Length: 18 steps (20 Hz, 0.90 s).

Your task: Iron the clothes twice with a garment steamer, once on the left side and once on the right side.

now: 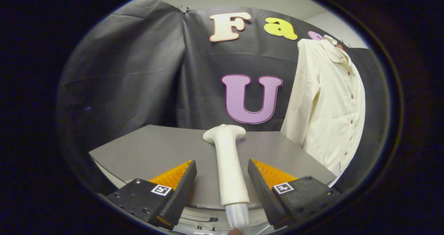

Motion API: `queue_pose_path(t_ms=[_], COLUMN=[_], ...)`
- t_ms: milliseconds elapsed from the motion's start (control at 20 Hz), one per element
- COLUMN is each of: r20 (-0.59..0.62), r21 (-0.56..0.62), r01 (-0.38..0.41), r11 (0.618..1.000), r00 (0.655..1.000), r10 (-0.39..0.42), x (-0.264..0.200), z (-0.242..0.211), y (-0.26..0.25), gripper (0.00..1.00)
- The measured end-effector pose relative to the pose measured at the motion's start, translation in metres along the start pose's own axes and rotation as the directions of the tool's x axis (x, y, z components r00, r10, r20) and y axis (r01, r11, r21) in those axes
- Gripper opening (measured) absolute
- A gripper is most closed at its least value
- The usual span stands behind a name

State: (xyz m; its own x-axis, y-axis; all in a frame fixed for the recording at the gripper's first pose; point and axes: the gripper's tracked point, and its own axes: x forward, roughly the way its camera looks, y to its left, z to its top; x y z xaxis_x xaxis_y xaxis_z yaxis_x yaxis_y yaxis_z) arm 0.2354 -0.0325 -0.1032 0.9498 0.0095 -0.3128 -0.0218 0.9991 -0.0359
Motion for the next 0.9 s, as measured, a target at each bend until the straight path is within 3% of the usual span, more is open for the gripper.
queue_pose_path(t_ms=[250,450,500,900], r20=[-0.08,-0.065,-0.067,0.019], r21=[0.028,0.092,0.087,0.197], r01=[0.015,0.021,0.015,0.023], r11=[0.999,0.996,0.996,0.98], r00=[0.997,0.998,0.998,0.999], r10=[-0.012,-0.015,-0.009,-0.027], x=[0.022,0.026,0.029,0.021], z=[-0.02,-0.018,-0.02,-0.009], y=[-0.004,-0.007,-0.006,-0.013], gripper=[0.79,0.61,0.52,0.4])
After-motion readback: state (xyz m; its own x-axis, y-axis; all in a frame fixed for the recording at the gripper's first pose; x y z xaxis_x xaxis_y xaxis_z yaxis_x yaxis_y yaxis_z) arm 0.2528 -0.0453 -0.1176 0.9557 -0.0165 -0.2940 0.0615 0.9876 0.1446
